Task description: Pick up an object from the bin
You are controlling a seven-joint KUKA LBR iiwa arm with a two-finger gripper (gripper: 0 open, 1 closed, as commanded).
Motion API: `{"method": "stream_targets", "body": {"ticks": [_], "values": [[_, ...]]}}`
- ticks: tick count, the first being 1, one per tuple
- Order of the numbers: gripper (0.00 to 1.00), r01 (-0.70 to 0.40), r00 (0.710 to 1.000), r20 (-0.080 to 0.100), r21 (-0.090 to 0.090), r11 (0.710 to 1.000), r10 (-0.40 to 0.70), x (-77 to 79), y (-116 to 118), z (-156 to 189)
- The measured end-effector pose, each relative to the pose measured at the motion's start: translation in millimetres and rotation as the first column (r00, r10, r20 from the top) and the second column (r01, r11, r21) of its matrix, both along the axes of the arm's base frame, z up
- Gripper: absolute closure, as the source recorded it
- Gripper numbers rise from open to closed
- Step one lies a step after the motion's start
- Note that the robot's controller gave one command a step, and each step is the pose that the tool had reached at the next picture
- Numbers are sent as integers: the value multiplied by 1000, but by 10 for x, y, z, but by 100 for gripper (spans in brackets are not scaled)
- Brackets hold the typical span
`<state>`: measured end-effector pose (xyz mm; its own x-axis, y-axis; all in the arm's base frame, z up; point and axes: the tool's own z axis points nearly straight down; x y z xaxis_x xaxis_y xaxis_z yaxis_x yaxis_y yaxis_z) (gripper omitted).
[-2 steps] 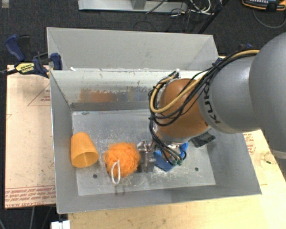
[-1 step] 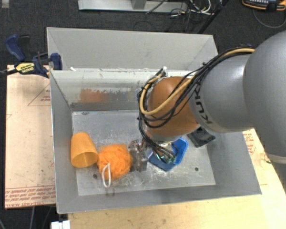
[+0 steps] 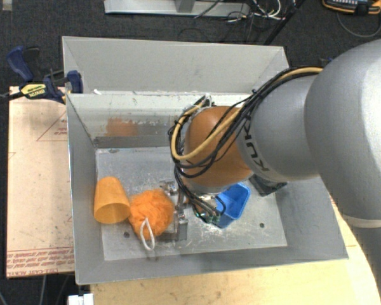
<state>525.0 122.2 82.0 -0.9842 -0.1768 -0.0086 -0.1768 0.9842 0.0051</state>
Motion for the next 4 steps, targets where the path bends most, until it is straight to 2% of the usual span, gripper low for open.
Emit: {"method": "stream_targets", "body": {"ticks": [1,2,3,4], "values": [[0,-2,1000,0,1,1000,2,-8,11,-4],[0,-42,999,2,-1,999,42,39,158,-47],[100,-74,997,2,2,997,74,-152,490,-117],[100,-74,997,2,2,997,74,-152,489,-117]]}}
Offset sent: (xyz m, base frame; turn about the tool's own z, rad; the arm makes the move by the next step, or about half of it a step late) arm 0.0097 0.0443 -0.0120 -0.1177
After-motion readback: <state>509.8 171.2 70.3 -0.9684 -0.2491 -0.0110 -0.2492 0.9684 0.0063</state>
